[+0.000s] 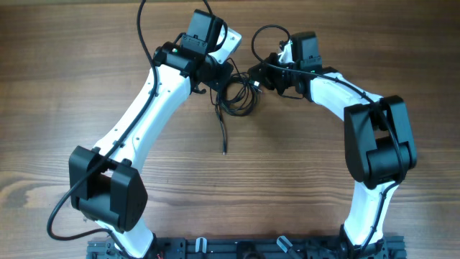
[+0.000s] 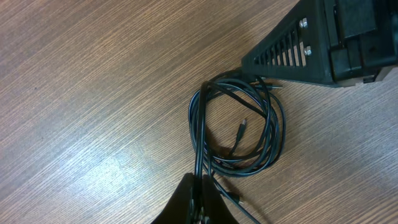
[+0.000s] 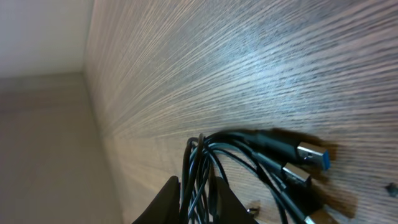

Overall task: Untangle cables
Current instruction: 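Pull the right gripper away to the right, stretching the cables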

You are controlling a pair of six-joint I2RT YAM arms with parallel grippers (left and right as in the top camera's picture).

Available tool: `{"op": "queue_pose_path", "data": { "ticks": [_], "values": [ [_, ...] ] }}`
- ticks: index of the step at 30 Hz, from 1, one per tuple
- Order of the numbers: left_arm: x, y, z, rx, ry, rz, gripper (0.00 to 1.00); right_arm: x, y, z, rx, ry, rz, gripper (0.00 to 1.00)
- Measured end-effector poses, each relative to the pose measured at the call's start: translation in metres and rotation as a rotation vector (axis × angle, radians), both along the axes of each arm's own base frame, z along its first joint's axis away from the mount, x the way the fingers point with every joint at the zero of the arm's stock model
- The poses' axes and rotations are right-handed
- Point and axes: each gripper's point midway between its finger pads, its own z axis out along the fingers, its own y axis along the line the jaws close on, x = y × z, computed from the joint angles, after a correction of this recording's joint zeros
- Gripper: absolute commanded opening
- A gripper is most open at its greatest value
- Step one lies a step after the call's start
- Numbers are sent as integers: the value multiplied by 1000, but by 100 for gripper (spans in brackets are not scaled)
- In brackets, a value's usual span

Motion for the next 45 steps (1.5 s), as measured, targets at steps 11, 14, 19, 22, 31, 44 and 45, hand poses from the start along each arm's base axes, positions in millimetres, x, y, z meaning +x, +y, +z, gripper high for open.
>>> {"op": "queue_pose_path", "data": {
  "ticks": [11, 14, 19, 22, 31, 44, 45],
  "values": [
    [0, 0, 0, 0, 0, -1, 4, -7, 8, 6, 49, 12, 47, 17],
    [0, 0, 0, 0, 0, 0, 4, -8, 9, 7, 58, 14, 56, 10],
    [0, 0, 0, 0, 0, -1, 4, -9, 10, 7, 64, 16, 61, 4],
    [0, 0, 0, 0, 0, 0, 4, -9, 10, 8, 65, 15, 63, 5],
    [0, 0, 0, 0, 0, -1, 4, 4, -11, 33, 67, -68, 38, 5],
    [0, 1, 0, -3, 0, 0, 4, 3, -98, 164, 105, -305, -46, 5],
    [1, 2, 0, -3, 0, 2, 4, 1, -103, 172, 114, -322, -44, 5]
  ]
}}
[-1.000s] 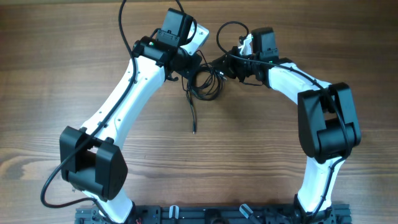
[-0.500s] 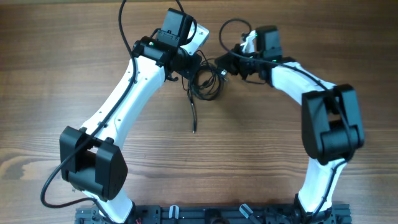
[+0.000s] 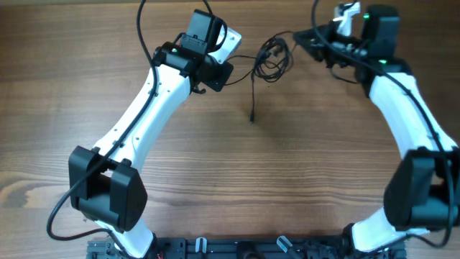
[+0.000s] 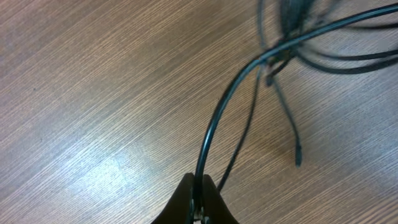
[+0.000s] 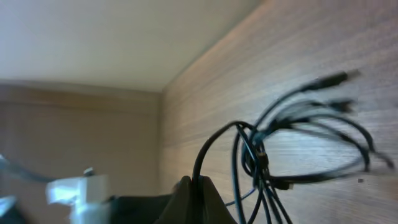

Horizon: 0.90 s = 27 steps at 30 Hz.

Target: Untangle cables

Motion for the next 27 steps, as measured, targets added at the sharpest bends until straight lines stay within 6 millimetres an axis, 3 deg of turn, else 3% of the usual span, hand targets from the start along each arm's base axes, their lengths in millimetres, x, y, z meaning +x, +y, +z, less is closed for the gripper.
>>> {"op": "queue_pose_path", "data": {
  "ticks": [5, 10, 18, 27],
  "values": [
    [6, 14, 0, 0, 0, 26, 4, -12, -25, 38, 39, -76, 4, 5],
    [15, 37, 0, 2, -1, 68, 4, -25, -45, 63, 61, -126, 8, 5],
    [26, 75, 0, 5, -2, 150, 4, -41, -75, 67, 53, -107, -23, 5],
    [37, 131, 0, 36, -10, 277, 4, -48, -86, 58, 28, -93, -27, 5]
  ]
}}
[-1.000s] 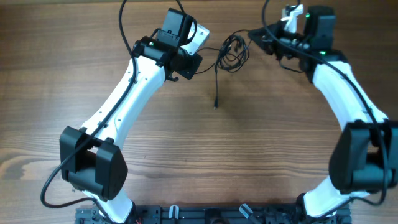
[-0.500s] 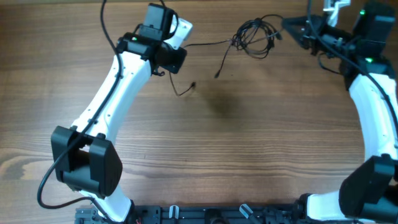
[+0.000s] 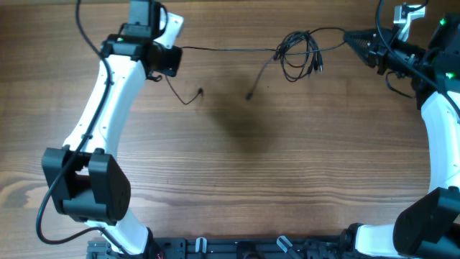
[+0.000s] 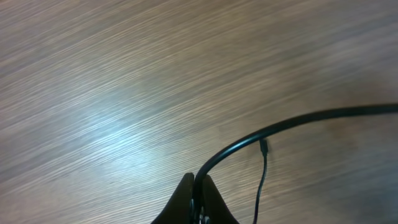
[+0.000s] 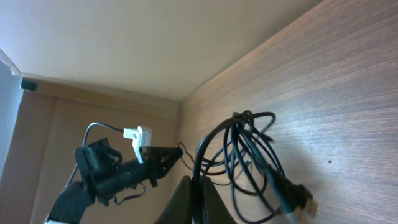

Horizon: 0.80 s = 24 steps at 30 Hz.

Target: Untangle cables

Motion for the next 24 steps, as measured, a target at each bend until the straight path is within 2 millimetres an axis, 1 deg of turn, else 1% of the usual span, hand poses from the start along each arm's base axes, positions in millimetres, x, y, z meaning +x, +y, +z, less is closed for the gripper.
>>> {"op": "queue_pose_path", "data": {
  "ticks": [4, 6, 8, 11, 14, 18, 20, 24],
  "values": [
    [2, 19, 0, 0, -1, 41, 4, -3, -1, -4, -15, 3, 7, 5],
    [3, 26, 0, -1, -1, 57, 4, -4, -1, -7, -26, 2, 10, 5],
    [4, 29, 0, -4, -3, 62, 4, -8, -2, -14, -46, 26, 11, 5],
    [4, 27, 1, -11, -4, 56, 4, -15, -4, -30, -90, 78, 2, 5],
    [4, 20, 1, -14, -6, 41, 4, -25, -9, -50, -165, 143, -9, 5],
    [4, 10, 1, -18, -9, 19, 4, -38, -14, -72, -307, 217, -12, 4],
    [3, 7, 1, -18, -9, 12, 4, -39, -13, -75, -386, 227, -8, 5],
    [3, 5, 1, -14, -9, 9, 4, -42, -14, -71, -545, 250, -11, 4]
  ]
}}
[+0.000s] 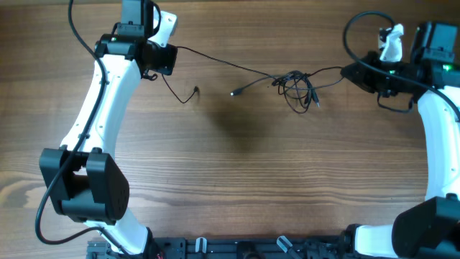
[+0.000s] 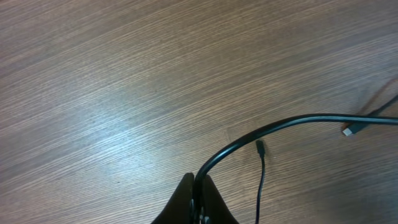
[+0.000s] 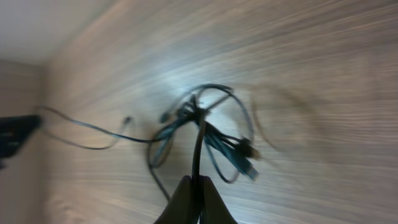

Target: Untangle cables

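A knot of thin black cables (image 1: 296, 85) sits at the table's upper middle. One strand runs left from it to my left gripper (image 1: 159, 59), which is shut on that cable (image 2: 261, 130); a loose plug end (image 1: 197, 90) dangles beside it. Another strand runs right to my right gripper (image 1: 352, 72), shut on the cable (image 3: 198, 149). In the right wrist view the tangle (image 3: 205, 127) is blurred, with connector ends sticking out. A free plug (image 1: 234, 92) lies left of the knot.
Bare wooden tabletop (image 1: 237, 180) spreads below the cables. A rail with clamps (image 1: 244, 248) runs along the front edge. The far table edge and a wall show in the right wrist view.
The tangle has dropped lower toward the table and the strand to my left gripper now slopes down to it. My right gripper moved slightly lower and inward. Both grips unchanged.
Both grippers were close together at a compact coil, each pinching a strand. Then the right gripper was far to the right with the bundle lifted. Then the left gripper was far to the left, the strand stretched long. Now the knot hangs smaller between them.
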You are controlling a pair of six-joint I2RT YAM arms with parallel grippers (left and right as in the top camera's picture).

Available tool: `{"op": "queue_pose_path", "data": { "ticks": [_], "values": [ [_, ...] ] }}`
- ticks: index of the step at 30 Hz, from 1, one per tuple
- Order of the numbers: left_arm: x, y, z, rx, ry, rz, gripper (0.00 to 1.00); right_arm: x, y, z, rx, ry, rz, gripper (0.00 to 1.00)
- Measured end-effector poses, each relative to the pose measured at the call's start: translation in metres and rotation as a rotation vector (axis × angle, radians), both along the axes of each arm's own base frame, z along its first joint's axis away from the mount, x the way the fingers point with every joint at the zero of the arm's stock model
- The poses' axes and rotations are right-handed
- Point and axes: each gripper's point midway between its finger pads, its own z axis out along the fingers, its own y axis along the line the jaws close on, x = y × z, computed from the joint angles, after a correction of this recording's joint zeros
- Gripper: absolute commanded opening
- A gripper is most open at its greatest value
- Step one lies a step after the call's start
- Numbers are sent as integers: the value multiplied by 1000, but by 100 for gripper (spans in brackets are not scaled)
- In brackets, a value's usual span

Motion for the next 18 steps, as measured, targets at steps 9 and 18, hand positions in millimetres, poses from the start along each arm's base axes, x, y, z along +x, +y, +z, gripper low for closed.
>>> {"op": "queue_pose_path", "data": {
  "ticks": [9, 18],
  "values": [
    [1, 10, 0, 51, -6, 32, 4, -14, -45, 20, -327, 83, -151, 5],
    [2, 25, 4, 56, -15, 69, 4, -24, -68, 16, -437, 136, -231, 5]
  ]
}}
